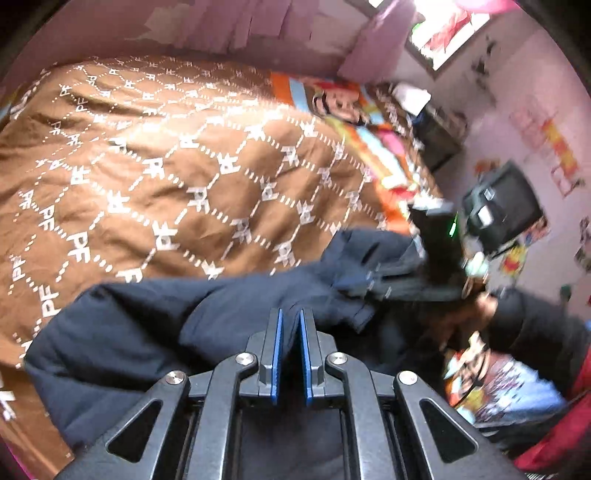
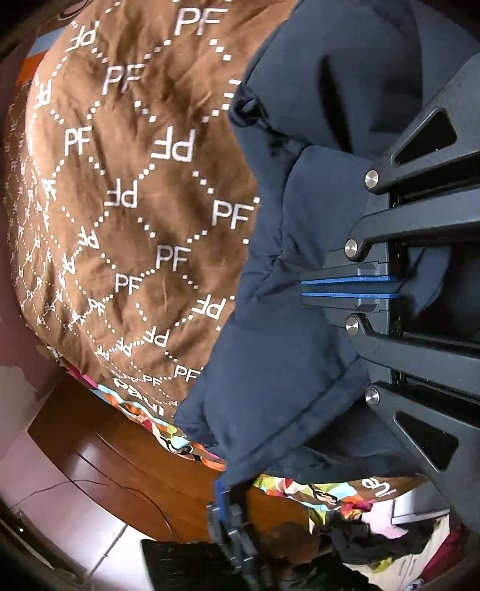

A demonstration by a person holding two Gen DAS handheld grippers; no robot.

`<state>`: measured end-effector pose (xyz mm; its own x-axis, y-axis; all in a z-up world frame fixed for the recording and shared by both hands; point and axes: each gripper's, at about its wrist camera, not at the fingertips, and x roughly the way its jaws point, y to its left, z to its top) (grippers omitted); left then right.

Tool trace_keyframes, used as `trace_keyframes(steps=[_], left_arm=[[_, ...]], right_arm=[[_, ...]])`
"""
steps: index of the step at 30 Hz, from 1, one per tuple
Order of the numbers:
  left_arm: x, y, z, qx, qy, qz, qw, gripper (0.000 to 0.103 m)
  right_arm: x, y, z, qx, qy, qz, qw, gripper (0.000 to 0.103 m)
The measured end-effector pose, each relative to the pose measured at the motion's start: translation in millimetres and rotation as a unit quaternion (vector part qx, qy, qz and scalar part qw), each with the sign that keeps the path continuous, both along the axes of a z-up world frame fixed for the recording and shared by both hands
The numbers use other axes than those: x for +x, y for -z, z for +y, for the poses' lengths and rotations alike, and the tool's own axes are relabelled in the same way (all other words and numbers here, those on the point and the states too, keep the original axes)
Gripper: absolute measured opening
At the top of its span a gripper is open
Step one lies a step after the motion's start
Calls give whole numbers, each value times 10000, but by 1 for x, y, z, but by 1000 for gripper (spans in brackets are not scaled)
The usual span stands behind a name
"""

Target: Fold large clothes

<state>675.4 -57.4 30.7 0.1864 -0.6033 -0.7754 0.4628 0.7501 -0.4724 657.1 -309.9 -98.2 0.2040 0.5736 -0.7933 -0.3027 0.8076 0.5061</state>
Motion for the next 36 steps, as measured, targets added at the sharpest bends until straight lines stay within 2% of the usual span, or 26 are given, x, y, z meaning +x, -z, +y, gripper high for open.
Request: trace_keyframes(steps=[4, 7, 10, 11, 14, 17, 21, 23, 25, 27, 30, 34, 36], left_arm=[[15, -9, -8, -383, -151, -81, 9991, 7], [17, -2, -23, -242, 2, -68, 9997, 7], [11, 30, -44, 228, 519, 313, 9979, 7], [8, 44, -51, 515, 710, 455, 9951, 7], [0, 80, -61, 1564, 1089, 701, 9792, 5], [5, 90, -59, 1645, 1112, 949, 9755, 3], [17, 110, -65, 1963, 909, 1161, 9694, 3], [24, 126, -70, 2093, 735, 1329, 9660, 3], [24, 137, -74, 2217, 633, 1319, 9641, 3], [22, 146, -79, 2352, 591, 1135, 9635, 3], [15, 153, -78, 2357, 406, 868, 9671, 3], [1, 139, -74, 2344, 374, 670, 9691, 3], [-9, 126, -67, 2356, 455, 643, 9687, 3]], right_arm=[[-4, 7, 9, -273, -205, 56, 9994, 5], [-7, 9, 9, -299, -228, 36, 9993, 4], [-6, 11, 5, -201, -173, 83, 9996, 4], [-6, 11, 4, -223, -198, 94, 9995, 4], [-2, 8, 11, -611, -572, 215, 9963, 4], [7, 10, 18, -949, -986, 645, 9885, 4], [19, 24, 21, -897, -939, 1076, 9857, 4], [22, 40, 27, -967, -905, 1200, 9839, 0], [23, 52, 36, -1154, -939, 1138, 9823, 0], [22, 60, 43, -1299, -907, 1053, 9817, 0], [20, 67, 52, -1499, -756, 807, 9825, 0], [3, 55, 55, -1658, -861, 397, 9816, 0], [-4, 45, 46, -1571, -887, 566, 9820, 0]])
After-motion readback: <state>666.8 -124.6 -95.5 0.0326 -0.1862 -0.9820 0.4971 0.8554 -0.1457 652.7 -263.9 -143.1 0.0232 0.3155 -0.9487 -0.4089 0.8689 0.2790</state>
